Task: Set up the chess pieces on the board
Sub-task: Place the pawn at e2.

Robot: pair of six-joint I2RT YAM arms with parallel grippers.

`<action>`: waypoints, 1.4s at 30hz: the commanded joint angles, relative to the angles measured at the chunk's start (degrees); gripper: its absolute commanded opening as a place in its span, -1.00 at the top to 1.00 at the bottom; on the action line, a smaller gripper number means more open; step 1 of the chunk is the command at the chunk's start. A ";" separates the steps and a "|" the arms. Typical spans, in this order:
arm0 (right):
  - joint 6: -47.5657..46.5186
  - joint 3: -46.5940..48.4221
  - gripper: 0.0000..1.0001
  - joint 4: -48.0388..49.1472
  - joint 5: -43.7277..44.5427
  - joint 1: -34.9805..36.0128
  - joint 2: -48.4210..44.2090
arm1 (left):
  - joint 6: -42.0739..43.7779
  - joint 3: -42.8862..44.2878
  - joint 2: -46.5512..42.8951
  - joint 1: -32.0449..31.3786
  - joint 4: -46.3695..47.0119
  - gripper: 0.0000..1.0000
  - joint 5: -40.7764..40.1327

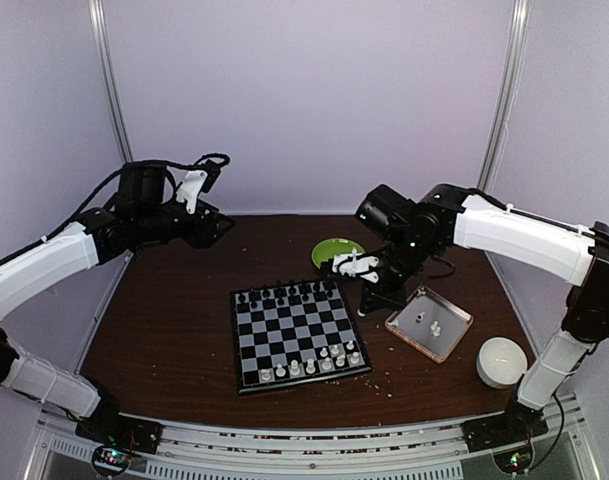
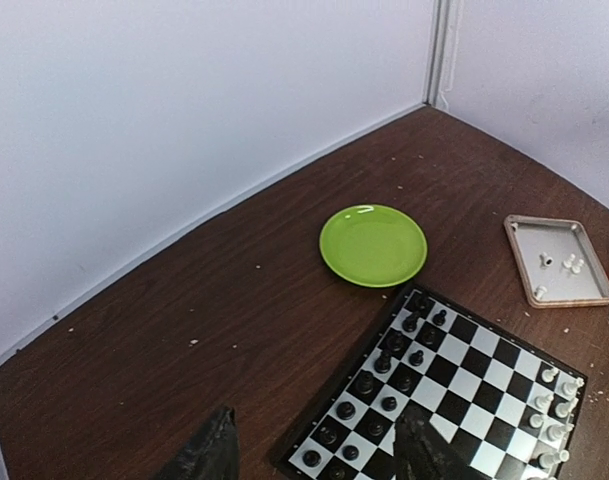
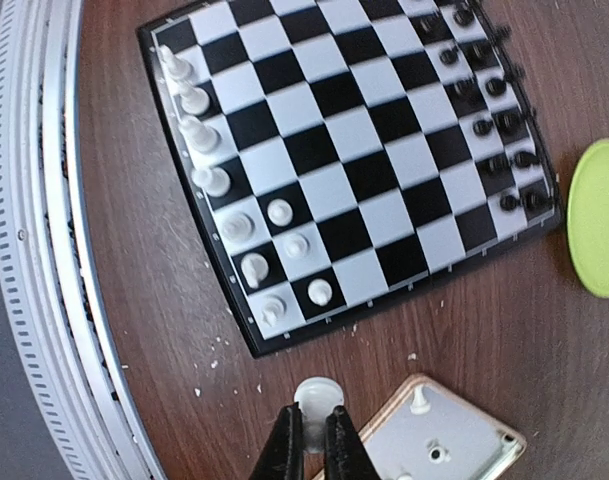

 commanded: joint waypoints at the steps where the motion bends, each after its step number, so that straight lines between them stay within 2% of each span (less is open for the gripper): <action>1: -1.70 8.64 0.88 -4.23 4.09 6.34 5.72 | -1.25 0.50 -3.51 2.41 2.46 -0.09 -4.88; 8: -1.96 24.39 0.87 -7.77 4.92 12.20 18.77 | -0.38 -0.26 -5.63 3.10 2.82 -0.13 -7.58; 14: -1.22 31.11 0.87 -8.38 6.46 13.89 26.97 | -0.02 -0.55 -6.96 3.15 2.90 -0.14 -8.40; 25: -0.35 24.40 0.87 -5.25 7.54 12.70 28.70 | 0.03 -0.57 -7.81 3.19 2.94 -0.14 -7.38; 42: -0.96 26.83 0.84 -4.65 4.23 12.72 34.81 | 0.57 -0.58 -7.99 3.21 2.74 -0.14 -7.43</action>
